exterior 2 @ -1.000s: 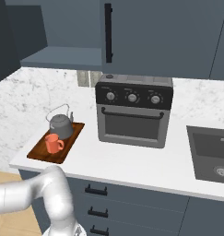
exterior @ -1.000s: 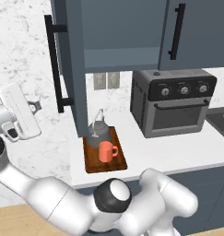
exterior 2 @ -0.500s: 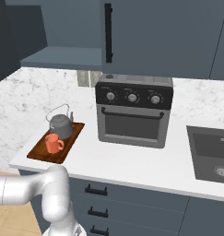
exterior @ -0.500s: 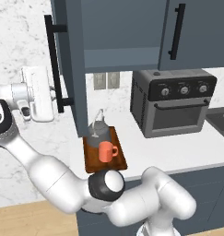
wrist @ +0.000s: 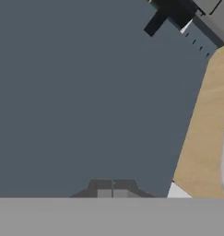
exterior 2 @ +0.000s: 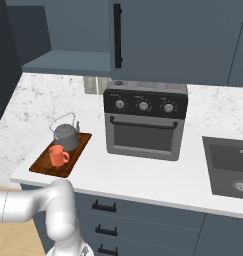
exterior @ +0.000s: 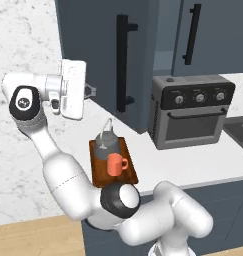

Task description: Pick the kettle from the counter and place it on the tray. Then pick the mug from the cabinet and place it on the tray. Then close the cabinet doors.

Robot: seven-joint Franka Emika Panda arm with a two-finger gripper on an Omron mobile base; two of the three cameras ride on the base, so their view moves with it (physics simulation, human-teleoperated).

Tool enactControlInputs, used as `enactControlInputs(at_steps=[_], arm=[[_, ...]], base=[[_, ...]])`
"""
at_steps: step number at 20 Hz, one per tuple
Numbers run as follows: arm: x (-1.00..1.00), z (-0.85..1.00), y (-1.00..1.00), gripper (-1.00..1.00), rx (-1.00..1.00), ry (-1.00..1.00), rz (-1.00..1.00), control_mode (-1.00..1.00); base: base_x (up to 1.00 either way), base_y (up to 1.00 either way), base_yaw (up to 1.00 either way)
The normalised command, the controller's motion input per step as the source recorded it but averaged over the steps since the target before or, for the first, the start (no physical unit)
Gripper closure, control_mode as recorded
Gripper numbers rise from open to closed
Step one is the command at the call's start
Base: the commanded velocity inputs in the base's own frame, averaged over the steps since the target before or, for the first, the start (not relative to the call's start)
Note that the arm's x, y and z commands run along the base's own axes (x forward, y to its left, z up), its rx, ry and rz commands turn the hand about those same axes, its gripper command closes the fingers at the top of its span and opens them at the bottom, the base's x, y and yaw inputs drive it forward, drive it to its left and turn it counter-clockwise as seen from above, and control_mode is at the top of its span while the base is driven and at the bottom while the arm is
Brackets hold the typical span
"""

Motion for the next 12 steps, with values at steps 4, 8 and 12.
enactControlInputs(at_steps=[4,8,12], arm=[[0.00,-0.09,-0.93,1.00,-0.06,0.07,-0.05,-1.00],[0.09,0.00,-0.56,1.00,-0.02,0.00,0.01,-1.00],[0.48,0.38,-0.28,1.00,-0.02,0.00,0.19,-1.00]], base=[[0.00,0.00,0.00],[0.00,0.00,0.00],[0.00,0.00,0.00]])
